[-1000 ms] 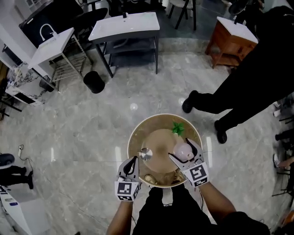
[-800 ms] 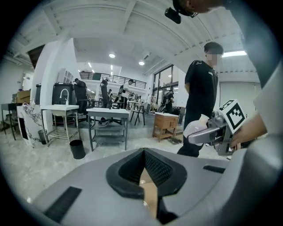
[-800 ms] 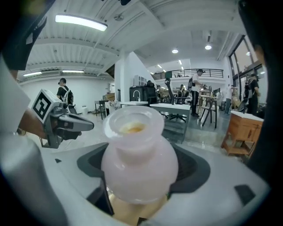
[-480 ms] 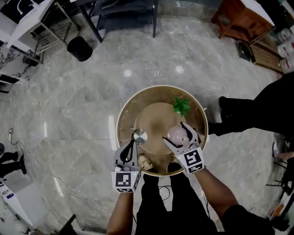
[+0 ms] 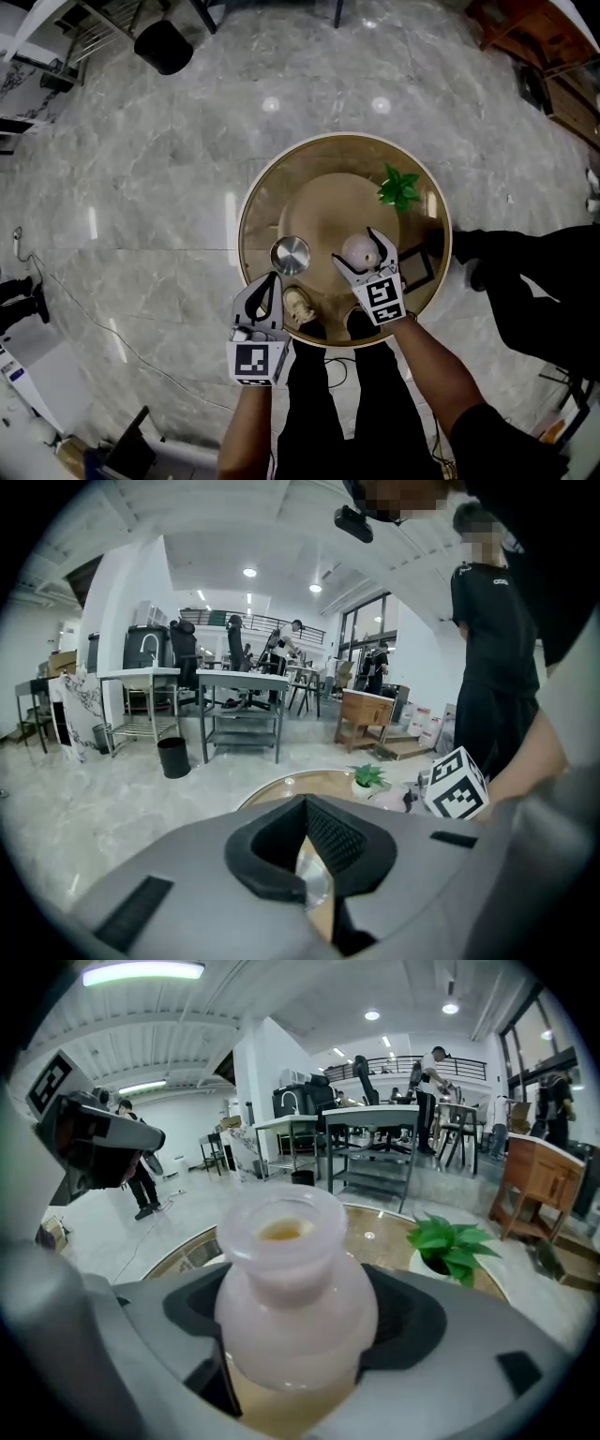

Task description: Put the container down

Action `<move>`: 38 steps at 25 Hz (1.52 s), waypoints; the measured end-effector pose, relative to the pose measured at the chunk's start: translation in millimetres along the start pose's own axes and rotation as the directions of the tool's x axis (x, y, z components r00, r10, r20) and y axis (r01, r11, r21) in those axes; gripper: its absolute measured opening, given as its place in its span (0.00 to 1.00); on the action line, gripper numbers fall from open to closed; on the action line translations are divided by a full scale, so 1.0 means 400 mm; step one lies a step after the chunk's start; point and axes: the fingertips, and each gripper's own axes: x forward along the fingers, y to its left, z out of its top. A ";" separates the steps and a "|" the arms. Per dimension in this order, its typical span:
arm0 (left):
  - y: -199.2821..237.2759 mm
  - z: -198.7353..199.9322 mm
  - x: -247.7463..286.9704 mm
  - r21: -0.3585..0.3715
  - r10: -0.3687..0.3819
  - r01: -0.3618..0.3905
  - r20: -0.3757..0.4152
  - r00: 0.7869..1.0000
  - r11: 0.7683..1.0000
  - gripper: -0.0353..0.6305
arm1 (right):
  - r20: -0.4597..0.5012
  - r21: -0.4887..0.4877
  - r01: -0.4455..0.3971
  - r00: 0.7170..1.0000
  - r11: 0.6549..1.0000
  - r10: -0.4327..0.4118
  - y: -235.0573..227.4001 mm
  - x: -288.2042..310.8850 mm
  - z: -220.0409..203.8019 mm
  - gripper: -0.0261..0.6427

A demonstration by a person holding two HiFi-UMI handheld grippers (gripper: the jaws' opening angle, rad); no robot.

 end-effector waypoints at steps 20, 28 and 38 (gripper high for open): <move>0.043 -0.036 0.061 0.011 -0.009 0.009 -0.005 1.000 1.000 0.05 | -0.144 -0.031 0.023 0.989 0.999 -0.027 0.032 0.170 -0.106 0.65; 0.042 -0.008 0.051 0.012 -0.010 0.010 0.011 1.000 1.000 0.05 | -0.158 -0.026 -0.023 0.987 0.999 0.019 0.046 0.155 -0.102 0.67; -0.014 0.133 -0.003 0.045 -0.039 0.036 0.068 0.997 0.998 0.05 | -0.004 -0.038 0.013 1.000 0.999 -0.014 0.047 -0.091 0.099 0.71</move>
